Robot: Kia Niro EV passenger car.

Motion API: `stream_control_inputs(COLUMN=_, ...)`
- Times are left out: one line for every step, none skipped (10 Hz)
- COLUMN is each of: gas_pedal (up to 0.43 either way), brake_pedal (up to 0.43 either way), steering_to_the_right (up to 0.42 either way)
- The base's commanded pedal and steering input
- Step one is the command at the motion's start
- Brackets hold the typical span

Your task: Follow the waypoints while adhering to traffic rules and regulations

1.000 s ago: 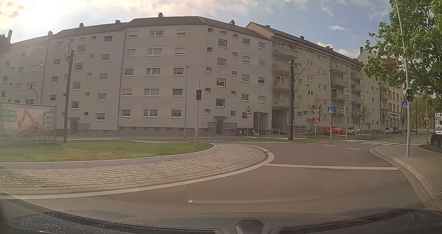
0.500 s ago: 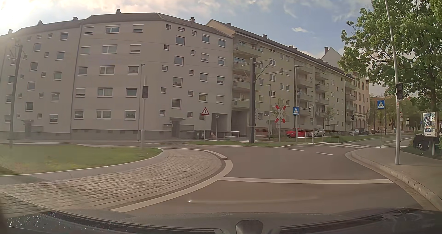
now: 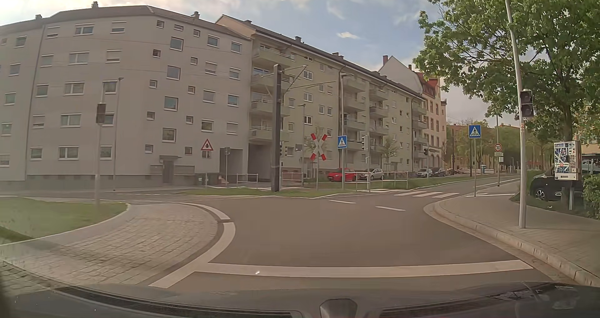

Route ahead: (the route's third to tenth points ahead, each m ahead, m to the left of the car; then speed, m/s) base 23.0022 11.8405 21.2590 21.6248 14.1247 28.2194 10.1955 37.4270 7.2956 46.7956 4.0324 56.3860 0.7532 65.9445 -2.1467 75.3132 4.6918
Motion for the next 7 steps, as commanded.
stream_control_inputs(gas_pedal=0.087, brake_pedal=0.0, steering_to_the_right=0.221)
stream_control_inputs(gas_pedal=0.087, brake_pedal=0.0, steering_to_the_right=0.176)
stream_control_inputs(gas_pedal=0.087, brake_pedal=0.0, steering_to_the_right=0.141)
stream_control_inputs(gas_pedal=0.087, brake_pedal=0.0, steering_to_the_right=0.1)
stream_control_inputs(gas_pedal=0.087, brake_pedal=0.0, steering_to_the_right=0.07)
stream_control_inputs(gas_pedal=0.087, brake_pedal=0.0, steering_to_the_right=0.032)
stream_control_inputs(gas_pedal=0.098, brake_pedal=0.0, steering_to_the_right=-0.006)
